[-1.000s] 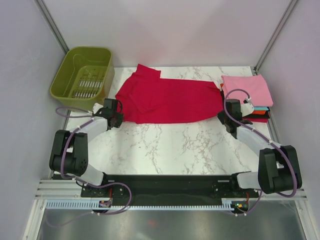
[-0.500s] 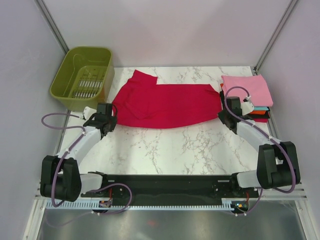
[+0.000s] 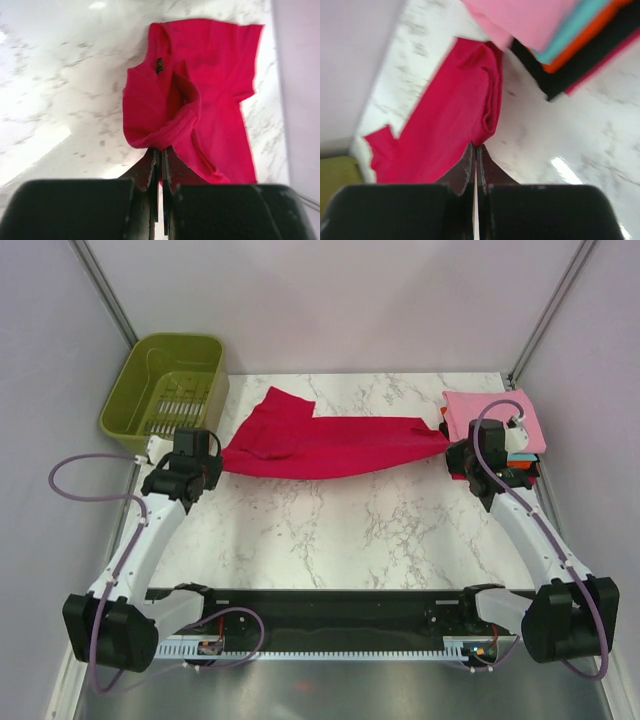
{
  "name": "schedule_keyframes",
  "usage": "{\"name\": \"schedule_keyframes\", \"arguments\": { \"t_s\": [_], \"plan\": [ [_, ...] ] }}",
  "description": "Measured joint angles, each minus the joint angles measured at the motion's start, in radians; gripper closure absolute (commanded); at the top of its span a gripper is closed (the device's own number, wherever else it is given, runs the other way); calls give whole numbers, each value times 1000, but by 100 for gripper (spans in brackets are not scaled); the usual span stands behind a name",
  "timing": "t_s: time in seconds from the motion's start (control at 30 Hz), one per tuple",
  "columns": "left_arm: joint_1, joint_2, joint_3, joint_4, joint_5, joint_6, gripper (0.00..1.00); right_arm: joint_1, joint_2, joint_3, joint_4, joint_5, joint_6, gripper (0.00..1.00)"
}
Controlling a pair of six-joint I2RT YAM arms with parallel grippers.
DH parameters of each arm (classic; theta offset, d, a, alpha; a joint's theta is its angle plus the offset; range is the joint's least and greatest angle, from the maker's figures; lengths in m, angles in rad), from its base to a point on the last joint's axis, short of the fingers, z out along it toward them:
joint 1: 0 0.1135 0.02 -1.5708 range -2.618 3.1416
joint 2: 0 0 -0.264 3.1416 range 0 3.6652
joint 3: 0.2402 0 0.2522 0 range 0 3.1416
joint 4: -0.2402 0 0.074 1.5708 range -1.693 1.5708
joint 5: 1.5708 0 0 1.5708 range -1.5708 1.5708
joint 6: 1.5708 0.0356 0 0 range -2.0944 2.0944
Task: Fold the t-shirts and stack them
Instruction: Fold the tshirt
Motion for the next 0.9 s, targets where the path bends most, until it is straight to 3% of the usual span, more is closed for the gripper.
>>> {"name": "schedule_keyframes", "arguments": {
  "t_s": [0.17,0.23,0.3,0.33,0.43,0.7,0.83,0.9],
  "plan": [
    [-1,-111,-184,-63,3,6,98,-2,-24,-215,-24,-15,8,100],
    [-1,-167,-271,-93,12,6,87,-2,-53,-297,-47,-27,11,96],
    [-1,-235,-331,-118,17,8,66,-2,-108,-357,-66,-33,16,89],
    [-1,-273,-352,-136,16,10,47,-2,-141,-379,-70,-33,18,74],
    [-1,-366,-382,-164,17,3,31,-2,-236,-417,-75,-27,27,41],
    [-1,-436,-383,-234,6,5,25,-2,-376,-428,-103,3,-55,41],
    [-1,-404,-358,-234,12,42,36,-2,-322,-383,-91,-27,-153,56],
    [-1,-372,-335,-229,16,61,37,7,-264,-360,-47,-93,-214,59]
  ]
}}
